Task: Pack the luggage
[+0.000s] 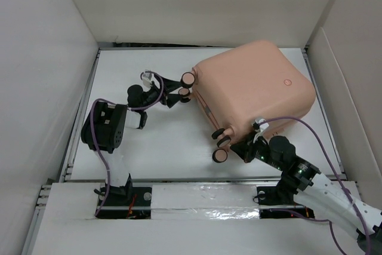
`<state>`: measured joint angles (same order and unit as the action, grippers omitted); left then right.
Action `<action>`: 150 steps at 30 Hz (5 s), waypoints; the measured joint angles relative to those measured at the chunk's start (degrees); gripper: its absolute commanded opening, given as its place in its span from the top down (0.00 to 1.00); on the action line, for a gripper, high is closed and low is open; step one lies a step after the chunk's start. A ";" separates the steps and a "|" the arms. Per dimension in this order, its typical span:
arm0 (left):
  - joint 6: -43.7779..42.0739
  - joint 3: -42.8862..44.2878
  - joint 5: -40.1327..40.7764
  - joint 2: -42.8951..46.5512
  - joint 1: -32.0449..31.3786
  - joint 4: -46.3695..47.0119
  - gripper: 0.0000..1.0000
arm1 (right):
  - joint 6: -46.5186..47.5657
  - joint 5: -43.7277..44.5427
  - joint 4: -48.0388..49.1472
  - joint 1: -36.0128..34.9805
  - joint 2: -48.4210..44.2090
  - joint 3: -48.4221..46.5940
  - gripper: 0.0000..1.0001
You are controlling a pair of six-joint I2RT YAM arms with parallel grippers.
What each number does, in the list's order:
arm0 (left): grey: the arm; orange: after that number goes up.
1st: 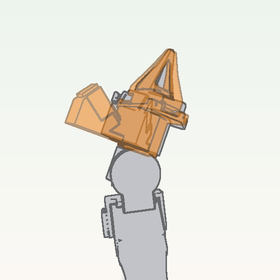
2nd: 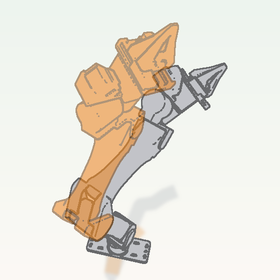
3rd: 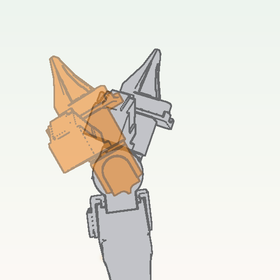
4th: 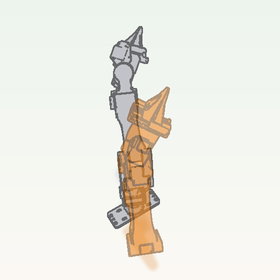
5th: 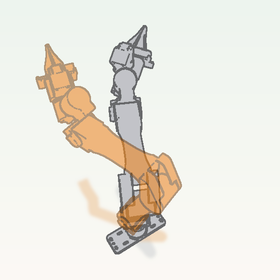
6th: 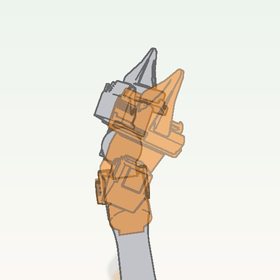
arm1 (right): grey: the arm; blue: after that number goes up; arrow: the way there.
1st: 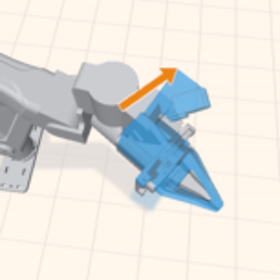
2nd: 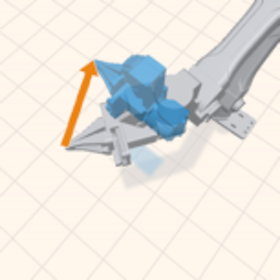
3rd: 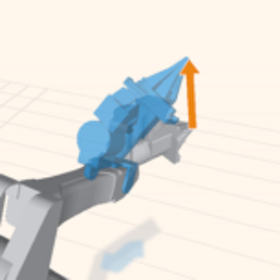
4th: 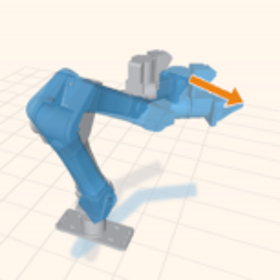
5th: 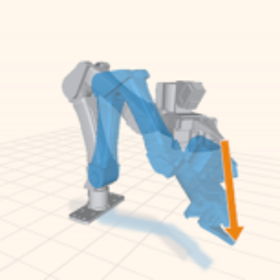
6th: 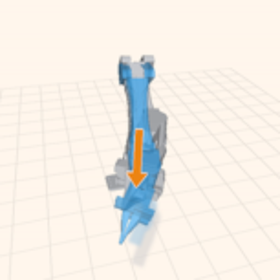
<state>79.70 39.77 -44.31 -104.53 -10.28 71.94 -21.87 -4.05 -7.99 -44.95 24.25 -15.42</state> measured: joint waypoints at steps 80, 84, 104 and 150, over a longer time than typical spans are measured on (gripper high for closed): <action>-95.36 49.44 8.66 -2.60 -10.14 -84.19 0.89 | 3.08 -2.58 3.37 0.81 3.85 -1.25 1.00; -91.23 46.88 9.62 -1.95 -10.19 -79.82 1.00 | 3.04 -1.95 3.37 0.90 3.85 -1.25 1.00; -62.88 -11.08 36.68 34.29 -14.95 -31.69 1.00 | 4.42 -7.69 2.89 18.43 17.14 -8.15 1.00; -41.31 -16.02 39.36 55.91 -32.24 -50.93 1.00 | 1.49 10.71 50.01 -14.58 61.51 -18.16 1.00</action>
<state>38.39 23.75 -4.95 -48.62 -42.52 21.02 -20.38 6.66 42.02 -59.53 85.76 -33.58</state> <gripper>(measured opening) 0.492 0.013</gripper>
